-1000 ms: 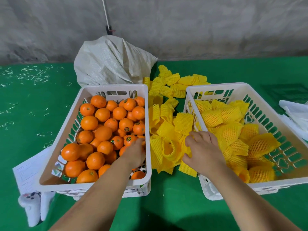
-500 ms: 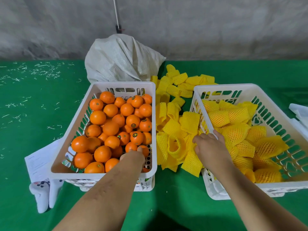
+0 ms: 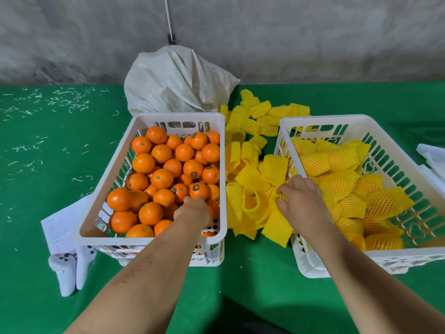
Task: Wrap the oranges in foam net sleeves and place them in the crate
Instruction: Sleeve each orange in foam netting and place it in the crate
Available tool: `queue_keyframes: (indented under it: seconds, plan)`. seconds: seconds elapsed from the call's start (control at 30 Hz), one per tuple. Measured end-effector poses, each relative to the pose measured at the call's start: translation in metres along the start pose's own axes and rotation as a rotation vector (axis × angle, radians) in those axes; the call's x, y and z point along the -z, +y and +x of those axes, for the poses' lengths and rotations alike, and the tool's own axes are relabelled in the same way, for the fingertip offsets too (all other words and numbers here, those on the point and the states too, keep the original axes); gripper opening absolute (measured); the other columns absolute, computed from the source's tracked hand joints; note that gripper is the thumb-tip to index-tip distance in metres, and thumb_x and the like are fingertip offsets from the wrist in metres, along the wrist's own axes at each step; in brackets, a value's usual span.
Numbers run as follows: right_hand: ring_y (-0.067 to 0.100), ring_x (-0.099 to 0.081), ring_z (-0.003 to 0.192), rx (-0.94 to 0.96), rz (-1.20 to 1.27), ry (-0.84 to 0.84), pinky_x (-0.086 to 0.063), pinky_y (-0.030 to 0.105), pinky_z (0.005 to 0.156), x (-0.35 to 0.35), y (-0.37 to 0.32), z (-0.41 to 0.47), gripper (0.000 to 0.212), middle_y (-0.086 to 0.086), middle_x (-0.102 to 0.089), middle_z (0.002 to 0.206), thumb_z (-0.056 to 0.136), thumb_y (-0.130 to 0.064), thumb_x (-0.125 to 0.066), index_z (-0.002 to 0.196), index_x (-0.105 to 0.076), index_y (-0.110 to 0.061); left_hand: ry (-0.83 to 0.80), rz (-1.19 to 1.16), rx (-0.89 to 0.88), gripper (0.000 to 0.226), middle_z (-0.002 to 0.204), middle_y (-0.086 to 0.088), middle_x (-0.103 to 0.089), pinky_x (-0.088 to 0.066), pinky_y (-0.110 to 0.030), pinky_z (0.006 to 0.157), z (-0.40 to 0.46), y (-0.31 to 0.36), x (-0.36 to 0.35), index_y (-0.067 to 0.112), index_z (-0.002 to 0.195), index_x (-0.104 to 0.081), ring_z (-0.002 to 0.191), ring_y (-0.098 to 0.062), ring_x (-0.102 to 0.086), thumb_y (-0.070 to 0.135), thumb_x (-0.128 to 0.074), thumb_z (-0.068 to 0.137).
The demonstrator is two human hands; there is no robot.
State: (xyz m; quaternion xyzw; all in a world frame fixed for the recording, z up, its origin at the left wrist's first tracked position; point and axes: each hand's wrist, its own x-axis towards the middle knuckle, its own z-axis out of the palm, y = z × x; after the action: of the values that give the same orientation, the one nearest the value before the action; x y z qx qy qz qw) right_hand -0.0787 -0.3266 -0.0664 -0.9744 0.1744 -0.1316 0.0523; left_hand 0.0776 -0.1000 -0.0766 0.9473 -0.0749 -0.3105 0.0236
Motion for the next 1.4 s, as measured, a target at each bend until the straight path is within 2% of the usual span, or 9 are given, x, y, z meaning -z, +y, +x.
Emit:
queue_keyframes:
  seconds: [0.13, 0.3, 0.4, 0.5, 0.57, 0.83, 1.03, 1.17, 1.4]
  plan:
    - [0.032, -0.057, 0.089, -0.027, 0.171, 0.099, -0.045, 0.049, 0.088, 0.008, -0.003, -0.001, 0.013, -0.001, -0.057, 0.085, 0.093, -0.021, -0.070, 0.105, -0.070, -0.017, 0.220, -0.336, -0.147, 0.068, 0.157, -0.014, -0.028, -0.050, -0.039, 0.084, -0.014, -0.003, 0.011, 0.023, 0.157, -0.033, 0.120, -0.037, -0.057, 0.038, -0.066, 0.100]
    - [0.013, -0.045, 0.052, -0.174, 0.520, 0.145, -0.040, 0.036, 0.064, 0.017, -0.006, -0.001, 0.014, -0.008, -0.043, 0.056, 0.094, -0.023, -0.064, 0.092, -0.051, -0.025, 0.483, -1.116, -0.520, 0.076, 0.145, 0.005, -0.046, -0.053, -0.025, 0.092, -0.051, -0.005, 0.018, 0.036, 0.150, -0.042, 0.119, -0.012, -0.058, 0.048, -0.082, 0.087]
    - [0.007, -0.034, 0.050, -0.320, 0.835, 0.225, -0.032, 0.039, 0.050, 0.027, -0.031, -0.001, 0.026, -0.013, -0.044, 0.060, 0.093, -0.022, -0.064, 0.081, -0.042, -0.031, 0.206, -1.516, -0.680, 0.068, 0.137, 0.005, -0.060, -0.059, -0.023, 0.082, -0.079, 0.005, 0.013, 0.047, 0.140, -0.055, 0.110, -0.011, -0.071, 0.052, -0.087, 0.081]
    - [0.006, -0.040, 0.056, -0.291, 0.884, 0.219, -0.037, 0.033, 0.053, 0.032, -0.064, 0.002, 0.029, -0.011, -0.042, 0.065, 0.093, -0.021, -0.069, 0.082, -0.044, -0.031, -0.185, -1.728, -0.789, 0.083, 0.138, -0.011, -0.066, -0.060, -0.036, 0.088, -0.088, 0.019, -0.006, 0.030, 0.147, -0.057, 0.108, -0.029, -0.072, 0.042, -0.094, 0.074]
    - [0.003, -0.047, 0.060, -0.310, 0.937, 0.231, -0.036, 0.018, 0.054, 0.033, -0.074, 0.006, 0.026, -0.008, -0.047, 0.069, 0.094, -0.017, -0.071, 0.089, -0.051, -0.031, -0.333, -1.760, -0.777, 0.094, 0.129, -0.015, -0.071, -0.062, -0.036, 0.085, -0.089, 0.020, -0.011, 0.022, 0.147, -0.057, 0.100, -0.033, -0.073, 0.043, -0.099, 0.066]
    - [0.002, -0.052, 0.068, -0.390, 0.953, 0.155, -0.037, 0.014, 0.057, 0.037, -0.067, 0.012, 0.023, -0.009, -0.056, 0.077, 0.090, -0.031, -0.078, 0.083, -0.057, -0.030, -0.620, -1.601, -0.796, 0.084, 0.111, -0.018, -0.075, -0.064, -0.026, 0.069, -0.087, 0.014, -0.003, 0.014, 0.130, -0.071, 0.073, -0.023, -0.075, 0.046, -0.102, 0.059]
    - [0.002, -0.057, 0.079, -0.378, 0.956, 0.052, -0.038, 0.019, 0.064, 0.033, -0.066, 0.015, 0.014, -0.013, -0.060, 0.085, 0.094, -0.027, -0.075, 0.095, -0.061, -0.028, -0.534, -1.532, -0.778, 0.096, 0.103, -0.016, -0.073, -0.058, -0.024, 0.062, -0.085, 0.019, -0.004, 0.006, 0.132, -0.064, 0.067, -0.020, -0.069, 0.054, -0.100, 0.057]
    - [0.009, -0.059, 0.077, -0.375, 0.966, 0.035, -0.043, 0.029, 0.064, 0.038, -0.057, 0.015, 0.012, -0.012, -0.062, 0.079, 0.094, -0.032, -0.071, 0.083, -0.066, -0.030, -0.382, -1.575, -0.753, 0.077, 0.089, -0.013, -0.072, -0.053, -0.024, 0.059, -0.086, 0.025, -0.008, 0.013, 0.114, -0.075, 0.066, -0.019, -0.066, 0.062, -0.097, 0.057]
    - [0.010, -0.069, 0.084, -0.290, 1.072, -0.076, -0.058, 0.039, 0.075, 0.064, -0.053, 0.011, 0.004, -0.010, -0.073, 0.086, 0.094, -0.032, -0.073, 0.094, -0.070, -0.029, 0.023, -1.492, -0.742, 0.068, 0.130, 0.000, -0.061, -0.058, -0.029, 0.076, -0.088, 0.031, -0.020, 0.048, 0.134, -0.053, 0.097, -0.024, -0.072, 0.051, -0.088, 0.075]
